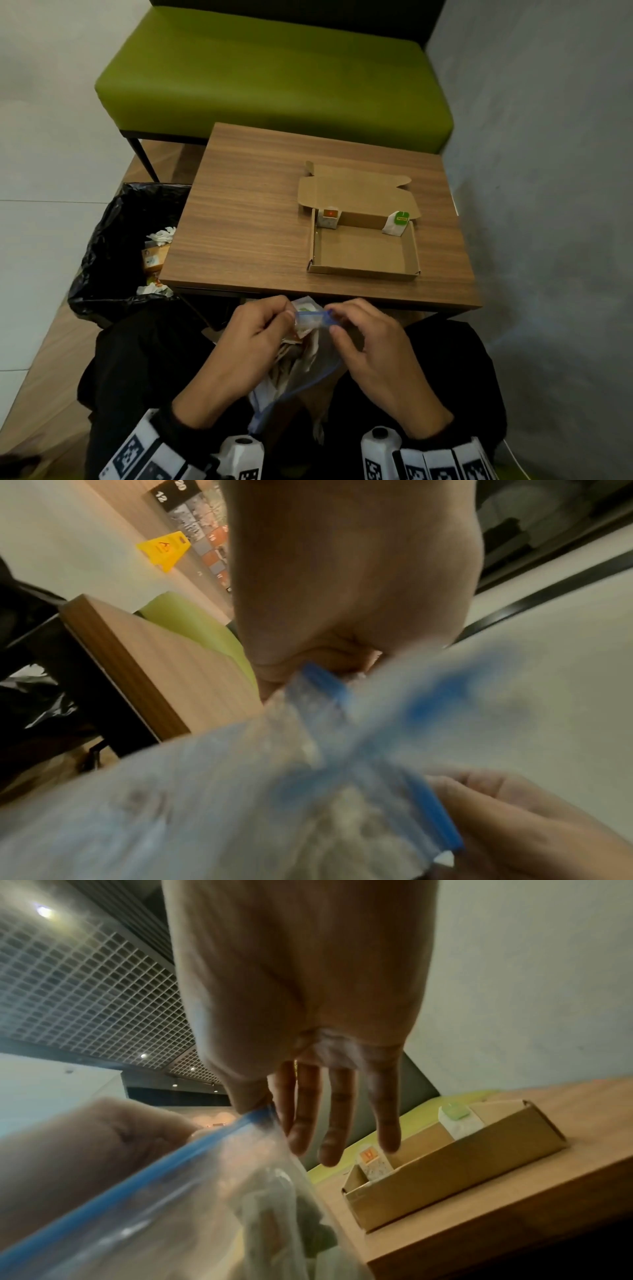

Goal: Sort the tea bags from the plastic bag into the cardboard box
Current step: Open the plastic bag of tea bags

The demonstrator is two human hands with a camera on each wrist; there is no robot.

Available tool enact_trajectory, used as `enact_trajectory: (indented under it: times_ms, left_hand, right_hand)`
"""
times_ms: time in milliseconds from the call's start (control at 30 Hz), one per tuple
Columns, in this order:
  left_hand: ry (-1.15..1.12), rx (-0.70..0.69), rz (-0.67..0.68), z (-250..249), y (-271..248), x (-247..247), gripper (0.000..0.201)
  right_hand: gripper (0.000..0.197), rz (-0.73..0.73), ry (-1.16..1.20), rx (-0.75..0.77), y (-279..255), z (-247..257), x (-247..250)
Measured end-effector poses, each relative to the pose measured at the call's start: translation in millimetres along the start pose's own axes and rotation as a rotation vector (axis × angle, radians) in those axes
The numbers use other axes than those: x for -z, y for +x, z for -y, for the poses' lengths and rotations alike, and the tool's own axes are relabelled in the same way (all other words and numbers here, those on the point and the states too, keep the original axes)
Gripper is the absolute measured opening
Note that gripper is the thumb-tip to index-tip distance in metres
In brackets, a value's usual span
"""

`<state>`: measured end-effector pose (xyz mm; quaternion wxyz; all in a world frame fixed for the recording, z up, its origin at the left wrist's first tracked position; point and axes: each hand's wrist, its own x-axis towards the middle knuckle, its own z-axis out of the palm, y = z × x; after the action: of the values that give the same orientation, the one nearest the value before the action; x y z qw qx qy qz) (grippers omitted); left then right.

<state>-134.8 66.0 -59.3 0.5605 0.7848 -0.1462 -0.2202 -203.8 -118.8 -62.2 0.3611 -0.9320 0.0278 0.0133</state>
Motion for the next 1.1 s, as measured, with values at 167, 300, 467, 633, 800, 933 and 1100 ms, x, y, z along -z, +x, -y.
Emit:
enact_trajectory:
  times_ms: [167, 300, 467, 633, 800, 933, 1100]
  left_hand:
    - [0.041, -0.056, -0.076, 7.0, 1.8, -0.6, 0.022]
    - [0.273, -0.213, 0.062, 4.2, -1.2, 1.2, 0.025]
    - [0.366, -0.224, 0.058, 0.1, 2.5, -6.6, 0.009]
    - [0.235, -0.124, -0.23, 0.0, 3.6, -5.3, 0.017]
    - [0.092, -0.011, -0.317, -5.4, 1.6, -9.6, 0.023]
    - [0.011, 0.078, -0.273, -4.2, -1.6, -12.0, 0.029]
    - [0.185, 0.137, -0.24, 9.8, -0.7, -5.2, 0.032]
  right_hand:
    - [0.019, 0.209, 0.325, -0.144, 6.5, 2.6, -1.5]
    - [0.024, 0.276, 0.416, -0.18, 11.6, 1.2, 4.5]
    - [0.019, 0.222, 0.507, -0.168, 14.6, 3.9, 1.2]
    - [0.022, -0.093, 0.304, -0.196, 7.7, 3.6, -5.9]
    - [0.008, -0.013, 0.435, -0.264, -2.3, 10.2, -14.1]
    - [0.021, -0.006, 0.695, -0.385, 0.4, 9.5, -13.6]
    - [0.036, 0.072, 0.867, -0.53, 2.9, 3.6, -8.6]
